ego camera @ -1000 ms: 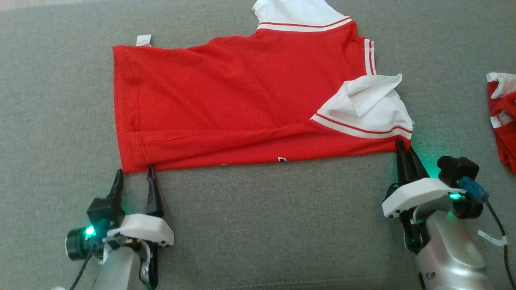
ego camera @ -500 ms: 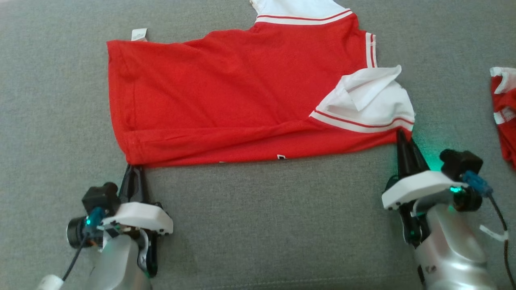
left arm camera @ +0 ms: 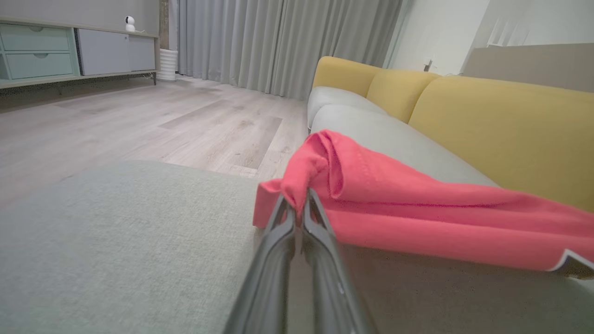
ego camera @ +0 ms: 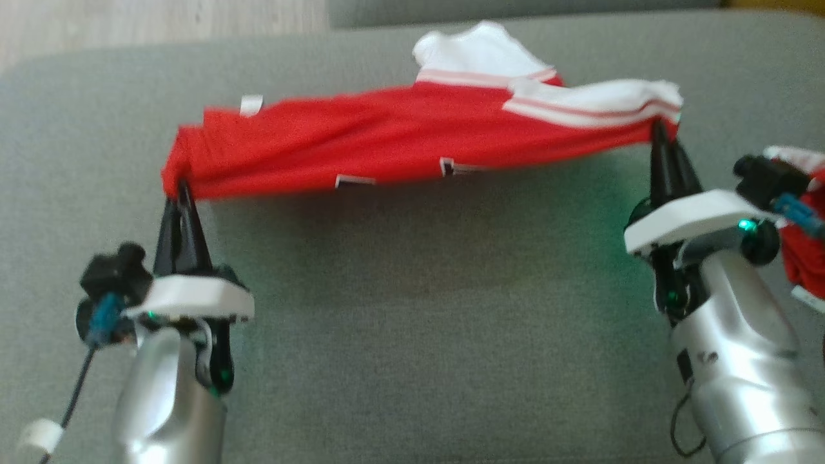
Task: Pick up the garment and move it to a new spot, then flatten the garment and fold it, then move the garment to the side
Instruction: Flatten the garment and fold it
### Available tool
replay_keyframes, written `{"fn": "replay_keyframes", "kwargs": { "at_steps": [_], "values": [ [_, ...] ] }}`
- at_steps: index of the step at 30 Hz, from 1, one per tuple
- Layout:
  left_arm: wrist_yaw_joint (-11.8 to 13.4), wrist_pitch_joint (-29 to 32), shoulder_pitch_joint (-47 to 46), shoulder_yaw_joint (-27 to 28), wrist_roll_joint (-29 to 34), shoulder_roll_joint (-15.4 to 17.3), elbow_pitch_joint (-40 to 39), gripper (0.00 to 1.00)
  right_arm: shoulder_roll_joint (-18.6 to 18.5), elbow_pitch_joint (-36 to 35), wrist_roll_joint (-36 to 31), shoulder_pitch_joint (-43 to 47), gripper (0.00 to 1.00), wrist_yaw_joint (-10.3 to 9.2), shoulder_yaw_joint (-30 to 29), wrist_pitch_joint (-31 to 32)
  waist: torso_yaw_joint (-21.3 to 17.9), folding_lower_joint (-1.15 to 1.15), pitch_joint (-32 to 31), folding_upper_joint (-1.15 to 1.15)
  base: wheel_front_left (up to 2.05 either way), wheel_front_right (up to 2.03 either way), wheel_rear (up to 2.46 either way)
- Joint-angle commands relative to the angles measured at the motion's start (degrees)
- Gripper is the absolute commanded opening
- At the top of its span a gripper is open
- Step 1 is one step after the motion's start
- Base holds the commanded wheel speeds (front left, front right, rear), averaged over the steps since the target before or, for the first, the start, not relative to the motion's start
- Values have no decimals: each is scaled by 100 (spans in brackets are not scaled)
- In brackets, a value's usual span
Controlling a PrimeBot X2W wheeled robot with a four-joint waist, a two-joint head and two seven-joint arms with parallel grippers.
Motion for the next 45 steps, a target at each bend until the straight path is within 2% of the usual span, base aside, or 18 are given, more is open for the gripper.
{"fn": "replay_keyframes", "kwargs": {
  "at_steps": [1,5,8,14,15,16,17,18,19,26,36,42,45],
  "values": [
    [23,-29,106,269,59,132,17,0,-56,-41,111,22,0,20,181,24,31,0,-353,0,0,0,0],
    [48,-29,632,301,-133,132,481,0,-67,105,395,514,0,20,370,108,4,0,-694,0,0,0,0],
    [124,-29,1143,125,-417,132,628,0,-89,122,578,1035,0,20,530,143,-16,0,-850,0,0,0,0],
    [332,-29,1852,-352,-791,132,683,0,-158,7,823,1826,0,20,720,129,-57,0,-801,0,0,0,0],
    [361,-29,1875,-437,-758,132,663,0,-169,-27,833,1876,9,20,743,109,-59,0,-759,0,0,0,0],
    [402,-29,1873,-493,-729,132,625,18,-178,-63,836,1900,67,20,760,85,-59,0,-702,0,0,0,0],
    [440,-29,1850,-550,-648,132,575,73,-186,-95,826,1898,100,20,775,60,-59,0,-654,0,0,0,0],
    [458,-29,1814,-609,-543,132,535,98,-194,-134,797,1872,100,20,790,27,-62,0,-595,0,0,0,0],
    [465,-29,1768,-665,-465,132,517,100,-197,-161,767,1835,100,20,788,-8,-61,0,-549,0,0,0,0],
    [535,-29,1316,-809,2,132,339,100,-153,-319,491,1440,100,20,644,-182,-72,0,-282,0,0,0,0],
    [615,-29,501,-333,309,211,180,100,-155,-460,229,861,100,20,475,-232,-61,0,64,0,0,0,0],
    [413,-21,-313,-320,489,586,983,100,-146,-490,110,561,100,20,594,-237,-85,0,289,0,0,0,0],
    [325,218,-798,-391,568,827,1504,100,-134,-491,83,423,100,20,675,-238,-111,0,412,0,0,0,0]
  ]
}}
